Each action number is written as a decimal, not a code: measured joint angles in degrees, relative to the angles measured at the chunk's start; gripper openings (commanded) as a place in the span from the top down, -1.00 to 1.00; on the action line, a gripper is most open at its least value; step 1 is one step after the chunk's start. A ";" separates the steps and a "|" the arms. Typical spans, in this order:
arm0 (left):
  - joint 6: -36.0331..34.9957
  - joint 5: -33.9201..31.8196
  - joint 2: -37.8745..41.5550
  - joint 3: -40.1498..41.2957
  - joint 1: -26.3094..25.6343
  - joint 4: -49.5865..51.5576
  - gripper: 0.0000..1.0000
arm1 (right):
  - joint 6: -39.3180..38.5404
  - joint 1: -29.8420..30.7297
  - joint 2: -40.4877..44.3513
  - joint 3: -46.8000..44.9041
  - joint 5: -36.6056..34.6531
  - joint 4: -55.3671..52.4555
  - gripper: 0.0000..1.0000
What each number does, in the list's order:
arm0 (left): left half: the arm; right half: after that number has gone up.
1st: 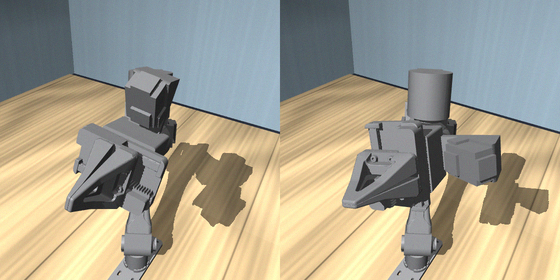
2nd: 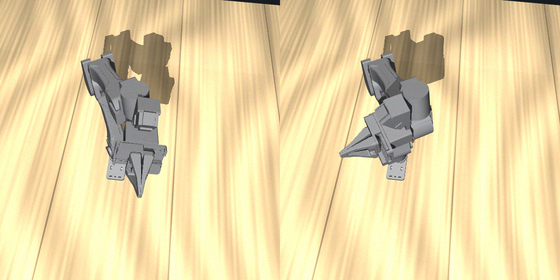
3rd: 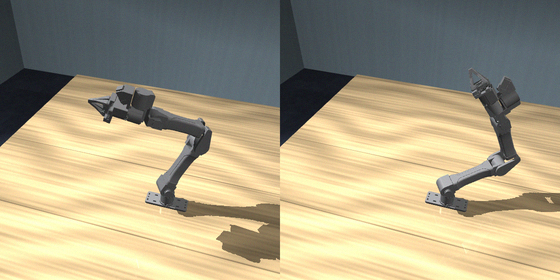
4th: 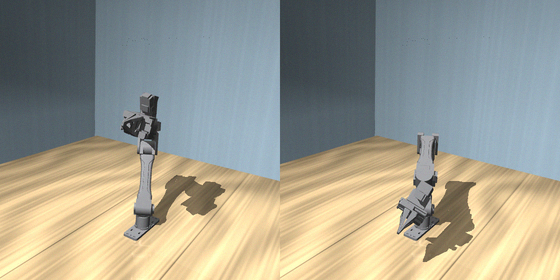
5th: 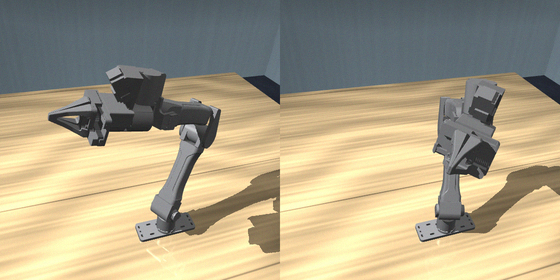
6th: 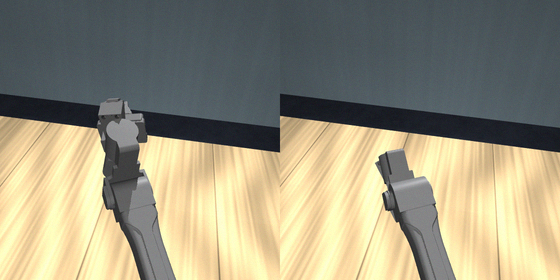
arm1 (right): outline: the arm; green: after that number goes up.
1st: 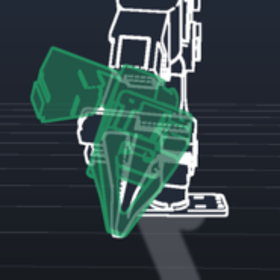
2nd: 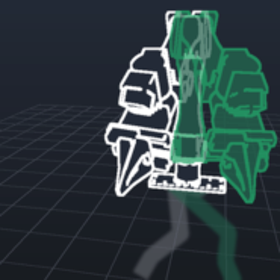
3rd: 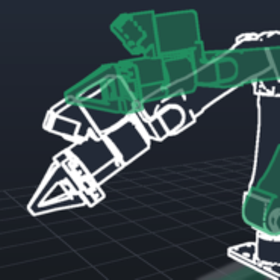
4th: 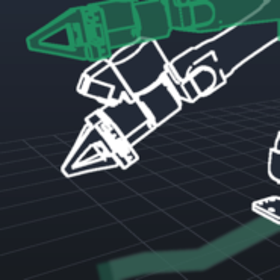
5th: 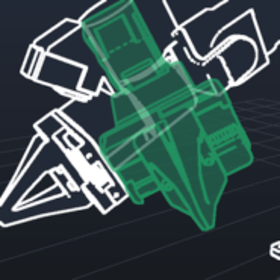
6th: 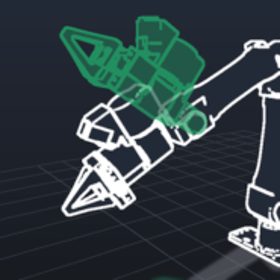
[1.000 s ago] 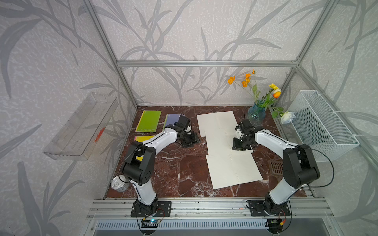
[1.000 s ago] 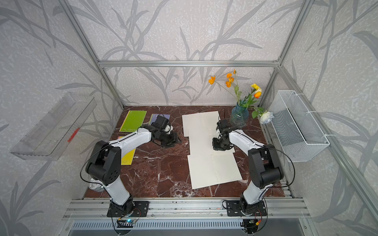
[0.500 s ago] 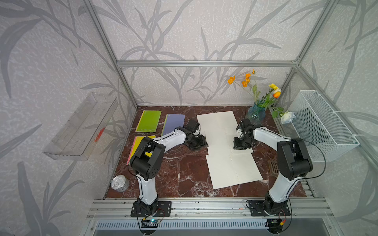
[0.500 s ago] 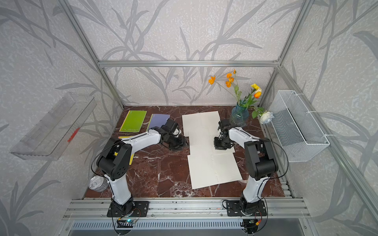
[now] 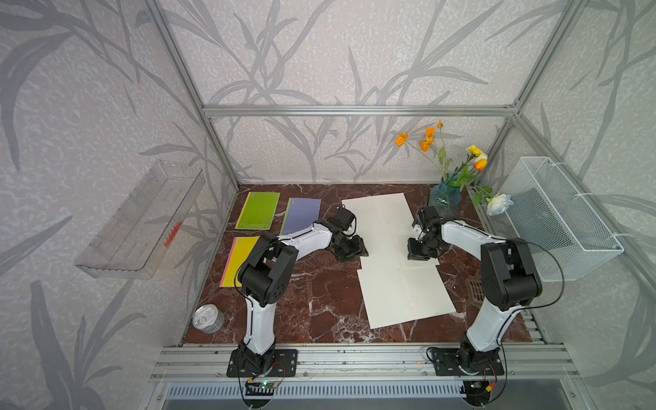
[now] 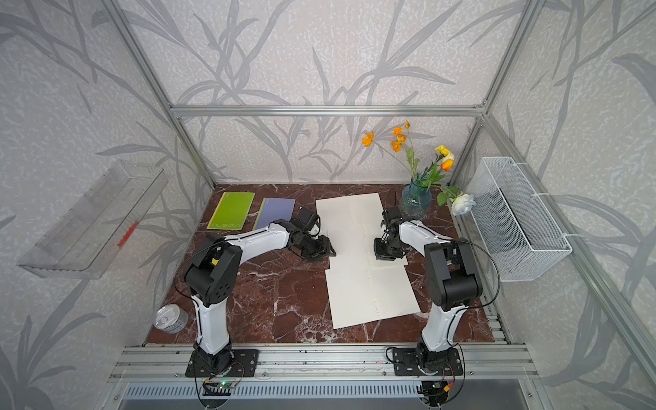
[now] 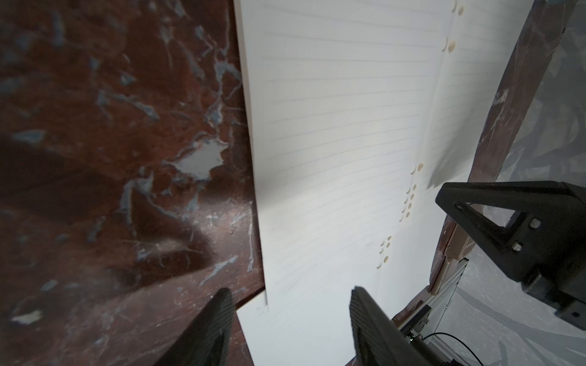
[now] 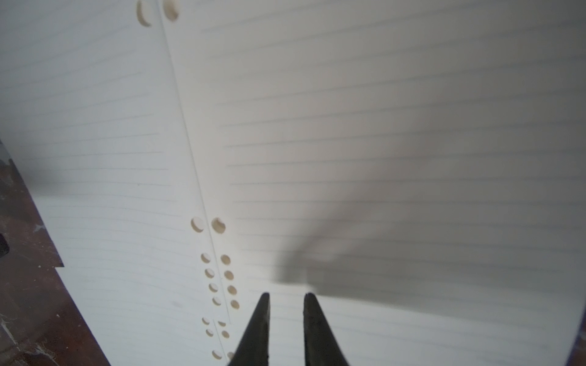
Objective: Close the notebook
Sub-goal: Close the notebook at the center of the board.
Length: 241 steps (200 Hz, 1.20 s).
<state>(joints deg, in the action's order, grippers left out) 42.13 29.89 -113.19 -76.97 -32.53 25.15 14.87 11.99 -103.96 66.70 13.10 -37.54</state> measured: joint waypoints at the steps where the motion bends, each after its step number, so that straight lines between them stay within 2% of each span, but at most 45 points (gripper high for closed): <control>1: 0.00 0.00 -0.02 -0.02 -0.02 0.00 -0.20 | 0.00 0.00 0.00 0.00 0.00 0.00 0.58; 241: -1.18 -3.13 -6.29 -7.41 -3.89 4.24 -0.19 | -0.61 -0.04 -1.46 -0.24 0.98 0.24 0.60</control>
<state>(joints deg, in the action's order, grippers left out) 40.95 26.76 -119.48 -84.38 -36.42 29.39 14.26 11.94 -105.43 66.46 14.09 -37.30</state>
